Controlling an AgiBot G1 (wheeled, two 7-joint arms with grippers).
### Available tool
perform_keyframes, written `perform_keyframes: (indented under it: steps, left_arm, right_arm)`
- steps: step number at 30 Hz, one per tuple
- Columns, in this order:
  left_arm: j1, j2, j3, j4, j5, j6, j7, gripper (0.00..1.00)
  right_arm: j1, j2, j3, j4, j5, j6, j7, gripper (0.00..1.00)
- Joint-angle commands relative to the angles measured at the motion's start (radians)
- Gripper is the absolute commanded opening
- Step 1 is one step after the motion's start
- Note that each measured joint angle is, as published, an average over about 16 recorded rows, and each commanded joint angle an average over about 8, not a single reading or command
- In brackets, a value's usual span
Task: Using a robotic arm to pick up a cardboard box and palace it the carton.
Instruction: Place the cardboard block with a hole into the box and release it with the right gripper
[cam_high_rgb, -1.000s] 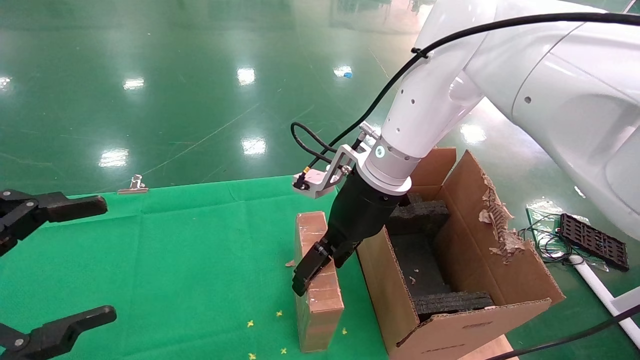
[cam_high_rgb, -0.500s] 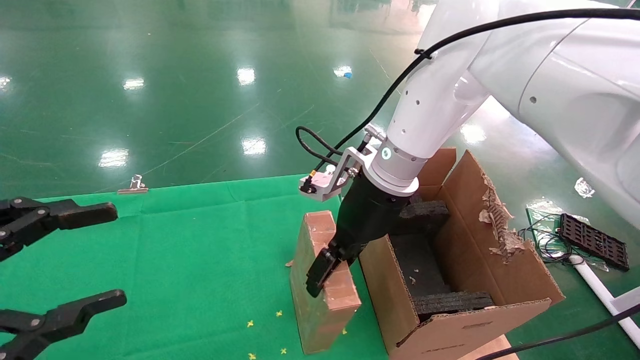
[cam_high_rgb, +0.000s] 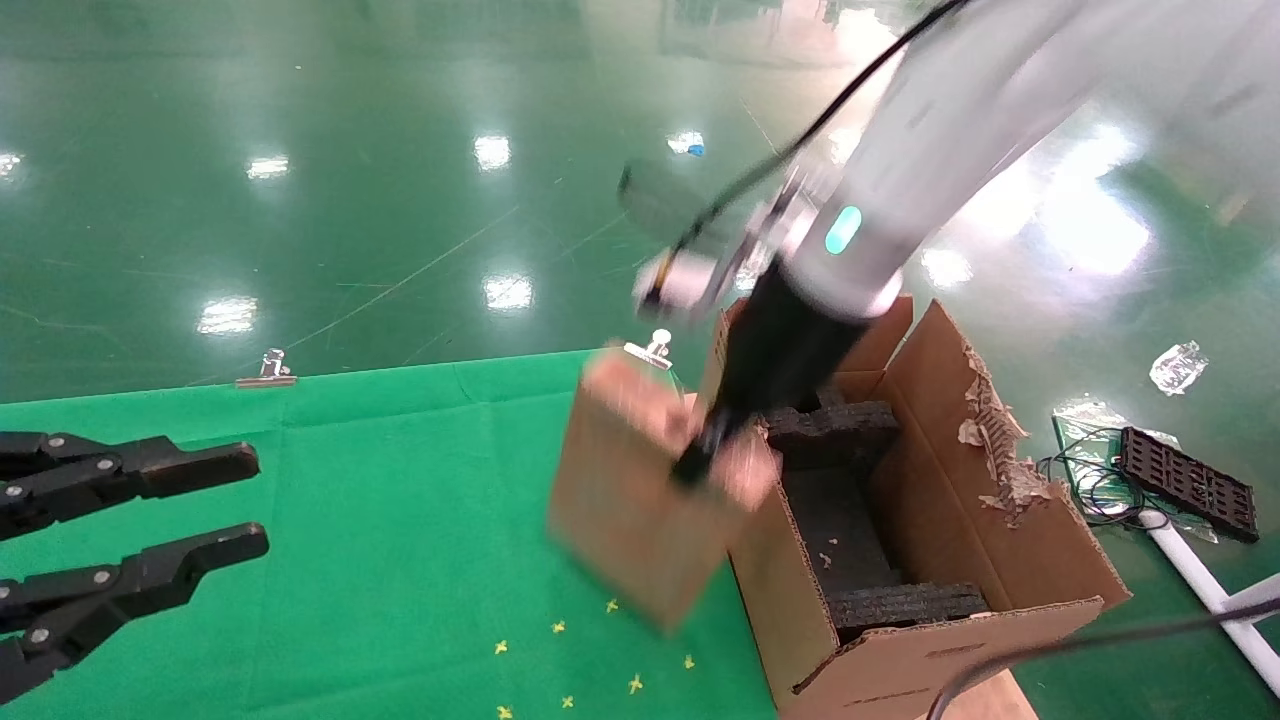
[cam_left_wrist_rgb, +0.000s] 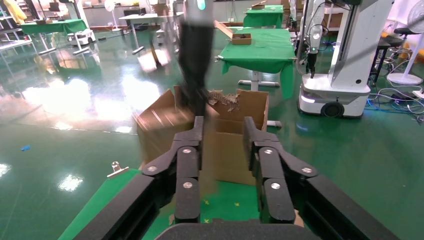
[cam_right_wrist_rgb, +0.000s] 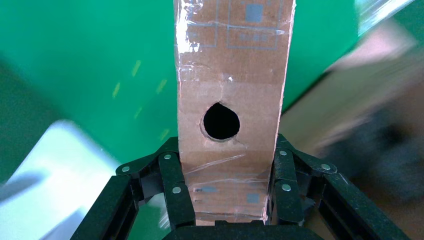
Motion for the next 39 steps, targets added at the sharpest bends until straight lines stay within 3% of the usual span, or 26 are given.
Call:
perform_keyframes:
  steps: [1,9,17,18,25,26,39]
  left_arm:
    - [0.0,0.0,0.0,0.0,0.0,0.0,0.0,0.0]
    - [0.0,0.0,0.001,0.0,0.0,0.0,0.0,0.0]
    - [0.0,0.0,0.001,0.0,-0.001,-0.001,0.001,0.0]
    - [0.0,-0.001,0.001,0.0,-0.001,-0.001,0.001,0.05]
    - [0.0,-0.001,0.002,0.0,-0.001,-0.001,0.001,0.91]
    - [0.0,-0.001,0.002,0.0,-0.001,-0.001,0.001,0.99]
    - [-0.001,-0.001,0.003,0.0,-0.002,-0.001,0.001,1.0]
  right_arm:
    - [0.055,0.034,0.015,0.009,-0.011,0.034,-0.047,0.0]
    - [0.21,0.154,0.023,-0.089,-0.06,0.065,-0.052,0.0]
    - [0.195,0.224,-0.027,-0.222,-0.114,0.006,0.039,0.0]
    - [0.183,0.231,-0.033,-0.237,-0.118,-0.002,0.05,0.0]
    - [0.093,0.248,-0.074,-0.311,-0.155,-0.024,0.099,0.0]
    - [0.081,0.247,-0.079,-0.319,-0.16,-0.024,0.103,0.0]
    - [-0.063,0.217,-0.106,-0.395,-0.185,0.019,0.104,0.0]
